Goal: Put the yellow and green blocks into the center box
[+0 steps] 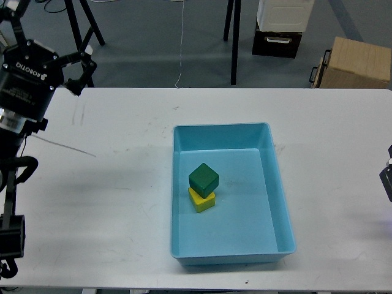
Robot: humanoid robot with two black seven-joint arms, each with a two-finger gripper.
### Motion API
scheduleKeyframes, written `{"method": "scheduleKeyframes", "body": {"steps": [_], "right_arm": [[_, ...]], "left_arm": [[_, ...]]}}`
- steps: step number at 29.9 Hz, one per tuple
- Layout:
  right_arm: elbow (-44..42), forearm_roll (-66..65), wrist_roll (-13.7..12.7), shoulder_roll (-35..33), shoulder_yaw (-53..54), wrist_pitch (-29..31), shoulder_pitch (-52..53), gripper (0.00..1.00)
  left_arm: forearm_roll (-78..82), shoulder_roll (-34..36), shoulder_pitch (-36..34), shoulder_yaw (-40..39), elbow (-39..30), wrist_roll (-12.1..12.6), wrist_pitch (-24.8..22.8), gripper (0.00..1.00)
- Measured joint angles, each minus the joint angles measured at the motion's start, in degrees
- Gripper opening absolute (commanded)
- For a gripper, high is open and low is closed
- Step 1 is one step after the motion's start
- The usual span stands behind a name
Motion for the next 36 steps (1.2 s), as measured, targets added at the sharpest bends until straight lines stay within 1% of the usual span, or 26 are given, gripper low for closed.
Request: {"method": "scheduleKeyframes", "body": {"steps": [4,5,7,12,15,18,22,28,36], "right_arm": [[-0.02,-0.13,0.00,-0.28,-0.24,0.00,-2.21,1.00],[-0.07,-0.16,0.00,-0.50,-0.25,0.00,-2.80,1.00],[-0.11,-0.26,0.00,-1.31,-0.32,0.00,-3.73,1.00],[-0.02,-0.49,0.00,-3.97,-0.50,0.00,-5.83,1.00],[0.78,-0.52,0.00,-5.20,-0.59,0.00,-7.12,1.00],[2.05,-0.56,0.00,-5.79,-0.79,0.00,-8.11,1.00],[2.62,-0.59,-0.01,-5.62,-1.63,0.00,-8.32,1.00],[2.62,-0.60,-0.01,-3.77,-2.86,0.00,-6.41,1.00],[2.74,-0.60,-0.01,-3.41,-3.12,-0.01,-6.34,1.00]], "left_arm": [[-0.48,-0.10,7.68,-0.27,-1.30,-5.15,0.00,0.99],[-0.75,-0.11,9.98,-0.26,-1.41,-6.20,0.00,0.99],[-2.25,-0.12,14.49,-0.11,-2.25,-7.40,0.00,0.99],[-6.78,-0.12,23.78,2.51,-5.13,-7.81,0.00,1.00],[-7.43,-0.11,26.37,5.53,-5.97,-8.18,0.00,1.00],[-7.53,-0.11,28.12,8.66,-6.18,-9.43,0.00,1.00],[-7.55,-0.11,29.89,10.74,-6.43,-10.30,0.00,1.00],[-7.50,-0.11,30.91,11.48,-6.45,-10.43,0.00,1.00],[-7.39,-0.11,31.27,13.24,-6.26,-10.44,0.00,1.00]]}}
